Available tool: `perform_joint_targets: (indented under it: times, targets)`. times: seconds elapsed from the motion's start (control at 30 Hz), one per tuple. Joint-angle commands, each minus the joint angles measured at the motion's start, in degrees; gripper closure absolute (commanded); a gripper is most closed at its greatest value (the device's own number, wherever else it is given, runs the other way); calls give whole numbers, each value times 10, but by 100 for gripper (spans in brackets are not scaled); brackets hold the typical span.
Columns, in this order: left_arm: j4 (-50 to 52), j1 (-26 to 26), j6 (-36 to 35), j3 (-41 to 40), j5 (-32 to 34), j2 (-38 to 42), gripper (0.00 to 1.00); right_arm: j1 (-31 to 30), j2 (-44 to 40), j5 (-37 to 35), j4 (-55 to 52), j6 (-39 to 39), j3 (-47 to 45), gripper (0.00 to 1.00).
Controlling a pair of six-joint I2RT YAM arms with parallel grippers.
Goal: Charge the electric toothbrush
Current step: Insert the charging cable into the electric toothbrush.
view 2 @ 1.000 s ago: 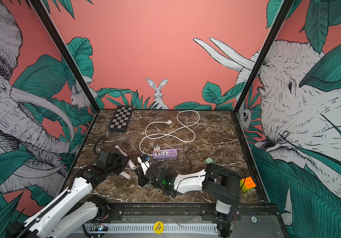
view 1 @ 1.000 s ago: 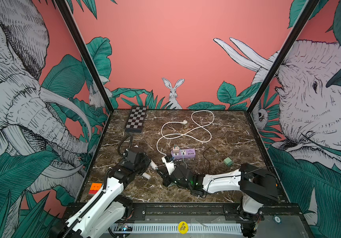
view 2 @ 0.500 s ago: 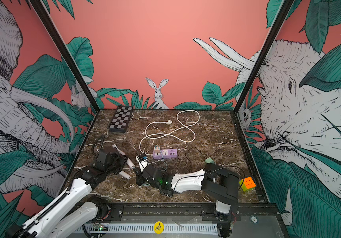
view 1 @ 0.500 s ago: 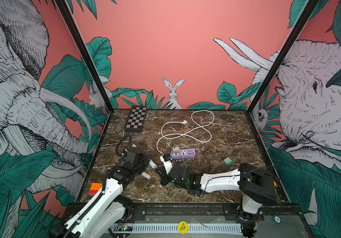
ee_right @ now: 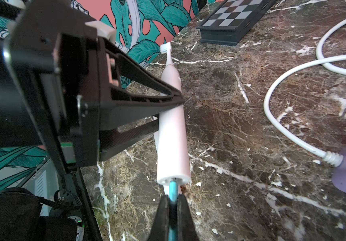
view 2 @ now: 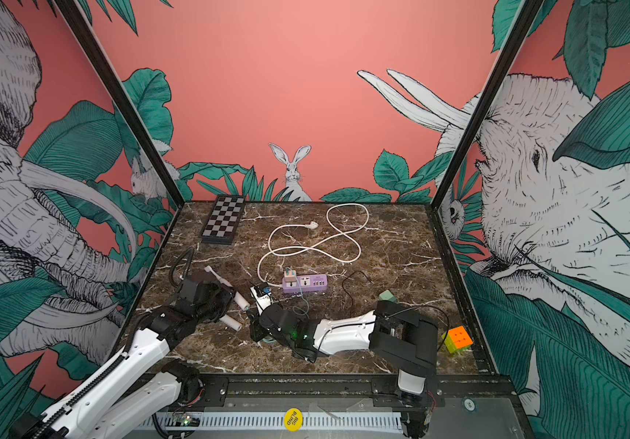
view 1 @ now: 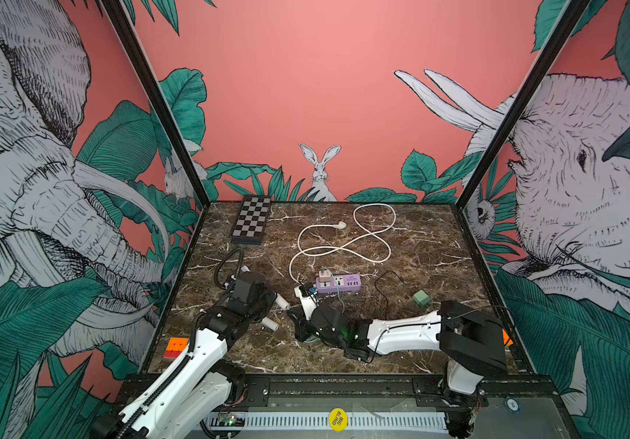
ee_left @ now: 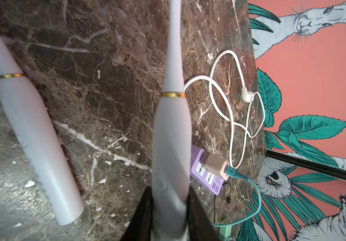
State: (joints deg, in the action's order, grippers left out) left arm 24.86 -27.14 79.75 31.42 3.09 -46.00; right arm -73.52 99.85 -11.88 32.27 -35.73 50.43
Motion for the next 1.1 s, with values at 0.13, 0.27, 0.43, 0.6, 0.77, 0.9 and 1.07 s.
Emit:
perform_joint_targets:
  times: [0.13, 0.27, 0.43, 0.6, 0.77, 0.9, 1.07]
  targets:
    - [-7, -27, 13, -8, -37, 10, 100, 22, 5, 16, 58, 51, 25, 100]
    - [-3, -30, 16, -10, -37, 14, 100, 32, -5, 20, 64, 62, 26, 100]
    - [-7, -57, 31, -10, -24, 14, 100, 37, 1, 19, 68, 43, 32, 100]
    - [-16, -81, 42, -5, -16, 7, 100, 37, 1, -7, 69, 44, 38, 100]
    - [-18, -86, 53, -7, -15, 14, 100, 37, 1, -13, 74, 55, 44, 100]
    - [-21, -86, 66, -16, -13, 26, 100, 37, -3, -3, 114, 58, 25, 100]
    - [-20, -86, 68, -19, 17, 45, 100, 37, -24, 8, 149, 70, -10, 100]
